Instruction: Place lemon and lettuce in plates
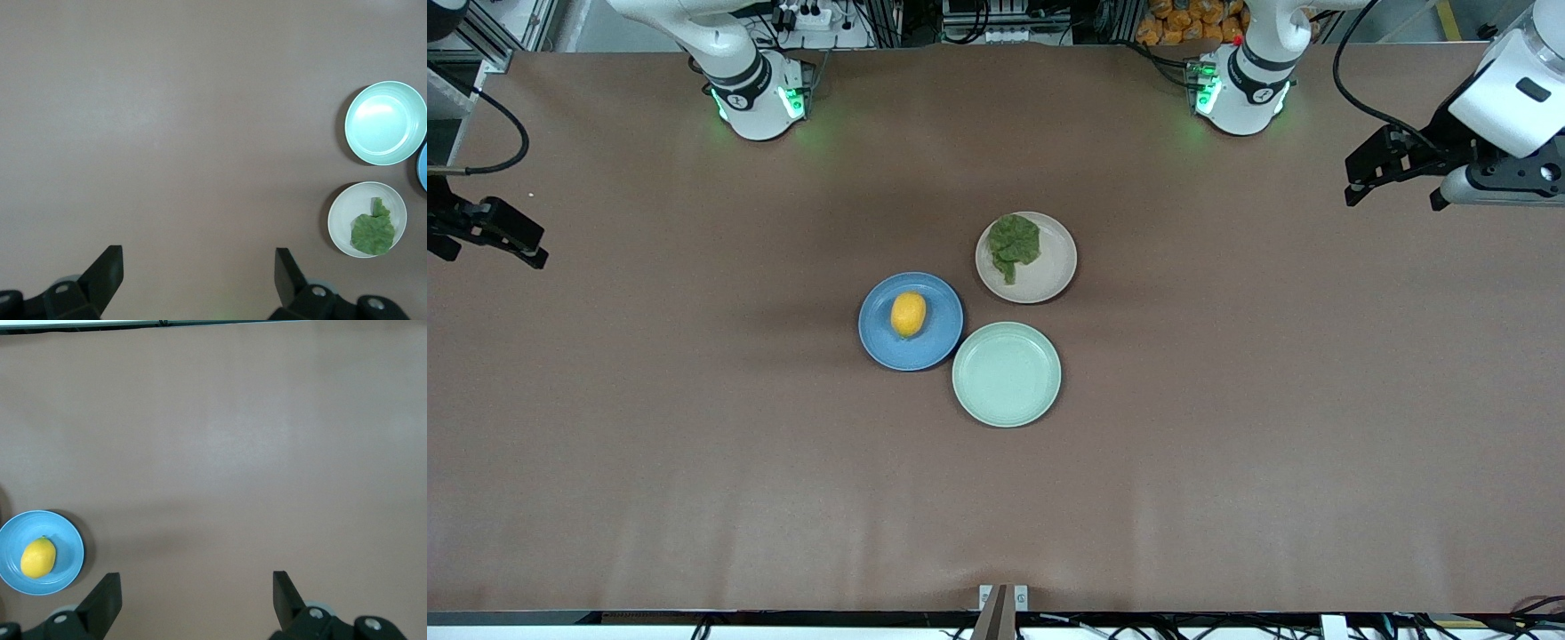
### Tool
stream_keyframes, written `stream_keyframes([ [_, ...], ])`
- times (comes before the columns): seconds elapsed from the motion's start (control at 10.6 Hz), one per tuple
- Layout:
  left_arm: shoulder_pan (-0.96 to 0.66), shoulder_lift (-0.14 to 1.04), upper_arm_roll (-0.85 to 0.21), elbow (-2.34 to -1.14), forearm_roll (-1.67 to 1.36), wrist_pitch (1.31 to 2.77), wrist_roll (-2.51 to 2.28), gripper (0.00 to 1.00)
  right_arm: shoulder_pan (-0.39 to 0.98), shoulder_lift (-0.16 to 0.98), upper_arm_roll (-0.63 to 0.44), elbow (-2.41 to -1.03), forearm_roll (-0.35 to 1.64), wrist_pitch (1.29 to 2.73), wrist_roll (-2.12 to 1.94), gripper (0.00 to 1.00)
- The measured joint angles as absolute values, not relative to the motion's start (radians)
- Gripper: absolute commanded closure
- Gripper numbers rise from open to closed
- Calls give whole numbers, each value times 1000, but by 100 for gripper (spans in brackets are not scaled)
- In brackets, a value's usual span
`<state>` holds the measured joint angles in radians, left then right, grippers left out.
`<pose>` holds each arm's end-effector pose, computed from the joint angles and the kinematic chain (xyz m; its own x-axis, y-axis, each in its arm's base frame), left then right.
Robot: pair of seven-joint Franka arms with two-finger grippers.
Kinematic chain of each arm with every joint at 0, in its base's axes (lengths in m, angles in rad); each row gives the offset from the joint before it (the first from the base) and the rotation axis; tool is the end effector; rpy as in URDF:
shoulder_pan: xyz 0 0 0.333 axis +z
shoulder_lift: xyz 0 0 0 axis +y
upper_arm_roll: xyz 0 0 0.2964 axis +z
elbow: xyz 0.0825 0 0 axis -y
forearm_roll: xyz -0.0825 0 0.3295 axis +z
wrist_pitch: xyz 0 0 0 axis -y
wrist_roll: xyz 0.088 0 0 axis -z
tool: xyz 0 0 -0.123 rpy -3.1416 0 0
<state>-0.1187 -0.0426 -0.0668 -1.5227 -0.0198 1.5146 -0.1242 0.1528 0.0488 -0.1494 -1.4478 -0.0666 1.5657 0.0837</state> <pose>0.4738 -0.0923 0.6247 0.9975 -0.0623 0.0321 -0.0630 -0.9978 0.0210 0.5155 -0.0043 0.6157 0.9940 -0.0797 0.0755 -0.0848 -0.9941 0.0675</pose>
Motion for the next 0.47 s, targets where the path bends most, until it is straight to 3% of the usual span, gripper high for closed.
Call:
stream_keyframes([
  [0.47,-119,-43,-69,-1517,-20,1515,-124,0,153,48,-148,-1451,-66,1474,84,0],
])
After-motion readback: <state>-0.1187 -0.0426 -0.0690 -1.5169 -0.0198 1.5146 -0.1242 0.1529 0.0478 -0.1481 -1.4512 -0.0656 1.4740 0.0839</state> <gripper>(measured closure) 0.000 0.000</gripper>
